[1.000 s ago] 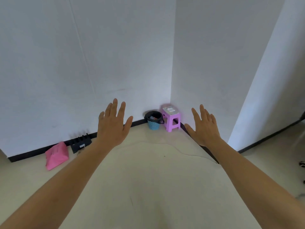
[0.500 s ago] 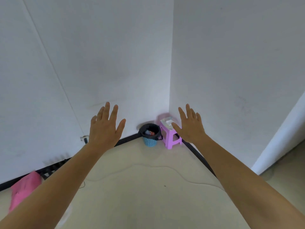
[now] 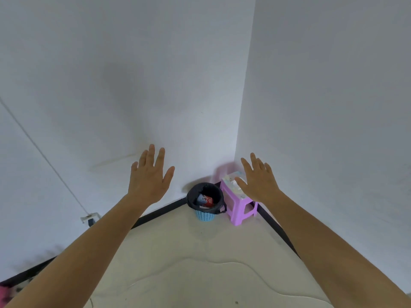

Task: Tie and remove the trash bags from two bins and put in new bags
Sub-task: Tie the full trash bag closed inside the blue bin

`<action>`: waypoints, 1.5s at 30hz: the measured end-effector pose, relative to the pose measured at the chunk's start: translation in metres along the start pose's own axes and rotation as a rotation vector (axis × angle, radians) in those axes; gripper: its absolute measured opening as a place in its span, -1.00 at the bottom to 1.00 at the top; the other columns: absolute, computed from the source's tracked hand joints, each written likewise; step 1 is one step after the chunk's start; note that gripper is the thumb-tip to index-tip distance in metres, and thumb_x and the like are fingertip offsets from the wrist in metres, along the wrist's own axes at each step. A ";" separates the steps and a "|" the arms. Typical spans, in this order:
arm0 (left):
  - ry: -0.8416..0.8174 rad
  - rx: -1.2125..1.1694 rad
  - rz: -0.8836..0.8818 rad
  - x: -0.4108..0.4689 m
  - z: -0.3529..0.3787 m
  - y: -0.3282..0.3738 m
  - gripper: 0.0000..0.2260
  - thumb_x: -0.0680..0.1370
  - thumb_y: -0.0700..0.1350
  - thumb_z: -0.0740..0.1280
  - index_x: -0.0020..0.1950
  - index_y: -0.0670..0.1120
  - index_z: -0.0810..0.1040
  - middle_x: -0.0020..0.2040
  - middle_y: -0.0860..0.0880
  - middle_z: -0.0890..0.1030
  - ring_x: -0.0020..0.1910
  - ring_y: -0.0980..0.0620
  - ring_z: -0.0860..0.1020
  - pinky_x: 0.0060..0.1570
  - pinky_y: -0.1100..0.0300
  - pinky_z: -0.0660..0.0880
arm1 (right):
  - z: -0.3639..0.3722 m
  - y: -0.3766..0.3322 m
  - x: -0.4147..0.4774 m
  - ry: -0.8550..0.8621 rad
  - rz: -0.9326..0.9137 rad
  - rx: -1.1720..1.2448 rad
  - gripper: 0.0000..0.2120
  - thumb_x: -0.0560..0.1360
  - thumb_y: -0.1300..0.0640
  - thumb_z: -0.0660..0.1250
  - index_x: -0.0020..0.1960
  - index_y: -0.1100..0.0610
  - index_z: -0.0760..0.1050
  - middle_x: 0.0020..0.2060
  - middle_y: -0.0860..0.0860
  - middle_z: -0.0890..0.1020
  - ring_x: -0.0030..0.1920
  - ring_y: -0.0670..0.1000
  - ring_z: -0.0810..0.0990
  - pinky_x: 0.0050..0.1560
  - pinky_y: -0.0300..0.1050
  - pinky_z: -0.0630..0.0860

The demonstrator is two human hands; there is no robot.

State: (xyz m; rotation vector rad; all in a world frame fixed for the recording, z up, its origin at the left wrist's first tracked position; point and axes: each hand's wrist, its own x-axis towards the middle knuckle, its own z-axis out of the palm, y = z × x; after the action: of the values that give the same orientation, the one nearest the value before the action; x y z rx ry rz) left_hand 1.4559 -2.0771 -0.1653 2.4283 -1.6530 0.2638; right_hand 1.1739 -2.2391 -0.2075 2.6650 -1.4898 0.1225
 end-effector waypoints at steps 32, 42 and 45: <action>-0.960 -0.457 -0.419 0.425 0.511 -0.034 -0.51 0.66 0.11 0.11 0.54 -0.09 0.25 0.49 -0.10 0.35 0.42 -0.09 0.36 0.36 0.04 0.26 | 0.418 0.064 0.461 -0.995 0.377 0.576 -0.48 0.65 -0.17 0.14 0.47 0.14 0.35 0.38 0.10 0.50 0.34 0.14 0.49 0.32 0.01 0.39; -1.015 -0.635 -1.009 0.395 0.828 -0.063 -0.53 0.68 0.12 0.01 0.45 -0.13 0.34 0.39 -0.16 0.43 0.27 -0.18 0.46 0.20 -0.11 0.49 | 0.721 0.029 0.425 -0.935 1.258 1.131 -0.23 0.51 -0.41 0.18 0.52 0.08 0.23 0.32 0.08 0.44 0.27 0.14 0.48 0.29 0.12 0.47; -0.963 -0.718 -1.217 0.378 0.889 -0.077 -0.50 0.66 0.18 0.00 0.48 -0.07 0.31 0.41 -0.07 0.42 0.28 -0.08 0.45 0.01 -0.03 0.52 | 0.776 0.020 0.418 -0.905 1.346 1.249 0.01 0.33 -0.52 0.31 0.58 0.01 0.14 0.42 0.05 0.35 0.33 0.12 0.43 0.26 0.08 0.44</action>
State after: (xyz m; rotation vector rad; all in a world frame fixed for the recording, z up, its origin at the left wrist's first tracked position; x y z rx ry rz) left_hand 1.6986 -2.6172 -0.9330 2.4504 0.0141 -1.5019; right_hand 1.3970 -2.6913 -0.9303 1.2769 -4.3376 -0.1782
